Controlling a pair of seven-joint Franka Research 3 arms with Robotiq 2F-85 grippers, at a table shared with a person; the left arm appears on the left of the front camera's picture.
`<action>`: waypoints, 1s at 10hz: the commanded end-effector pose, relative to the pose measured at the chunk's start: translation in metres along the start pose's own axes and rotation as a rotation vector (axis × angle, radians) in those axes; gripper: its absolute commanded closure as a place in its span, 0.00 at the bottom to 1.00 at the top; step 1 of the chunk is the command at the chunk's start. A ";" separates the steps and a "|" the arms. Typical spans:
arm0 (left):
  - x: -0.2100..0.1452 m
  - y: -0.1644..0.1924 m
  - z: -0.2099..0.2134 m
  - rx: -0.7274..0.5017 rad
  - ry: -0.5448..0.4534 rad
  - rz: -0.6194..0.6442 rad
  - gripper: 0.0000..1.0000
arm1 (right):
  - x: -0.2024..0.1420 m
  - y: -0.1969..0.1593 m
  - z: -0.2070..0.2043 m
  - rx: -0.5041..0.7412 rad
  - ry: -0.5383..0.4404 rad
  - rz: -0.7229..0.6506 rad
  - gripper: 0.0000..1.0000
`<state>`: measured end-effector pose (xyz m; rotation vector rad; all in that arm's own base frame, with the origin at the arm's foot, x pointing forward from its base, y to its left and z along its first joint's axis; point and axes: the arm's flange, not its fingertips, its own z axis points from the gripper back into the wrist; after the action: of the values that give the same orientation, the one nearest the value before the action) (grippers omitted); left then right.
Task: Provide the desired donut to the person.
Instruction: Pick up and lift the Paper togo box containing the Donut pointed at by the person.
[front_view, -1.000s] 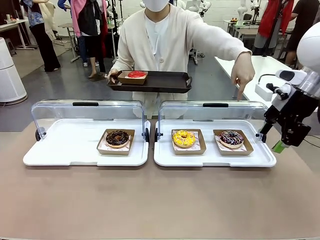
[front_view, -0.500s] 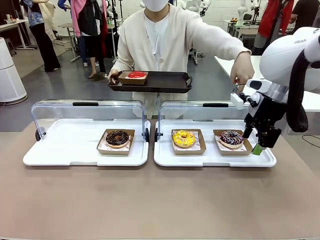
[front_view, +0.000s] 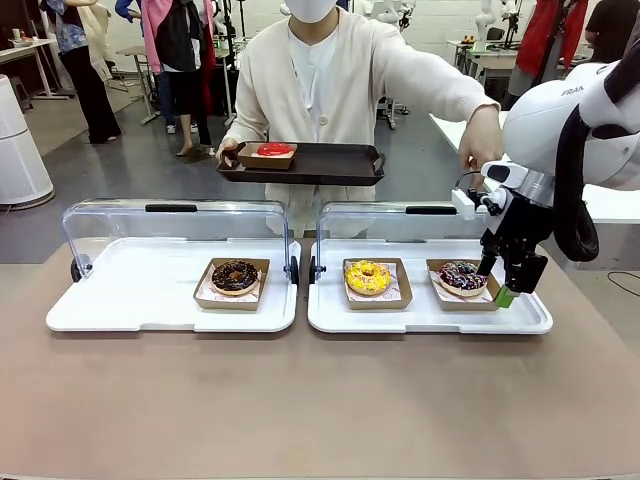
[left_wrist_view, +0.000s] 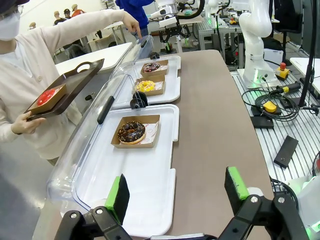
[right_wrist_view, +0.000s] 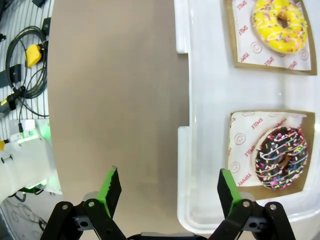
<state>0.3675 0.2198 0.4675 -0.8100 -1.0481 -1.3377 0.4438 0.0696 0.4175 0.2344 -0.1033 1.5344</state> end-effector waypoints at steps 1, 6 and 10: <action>0.001 -0.001 0.003 0.001 -0.006 -0.005 0.00 | -0.002 0.003 0.002 -0.005 -0.002 0.006 0.00; 0.001 -0.001 0.003 0.001 -0.006 -0.005 0.00 | 0.013 -0.005 -0.032 -0.068 0.092 0.015 0.00; 0.001 -0.001 0.003 0.001 -0.006 -0.005 0.00 | 0.021 -0.019 -0.049 -0.133 0.036 0.002 0.00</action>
<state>0.3676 0.2198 0.4676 -0.8099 -1.0480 -1.3379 0.4575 0.0964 0.3785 0.1093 -0.1416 1.5589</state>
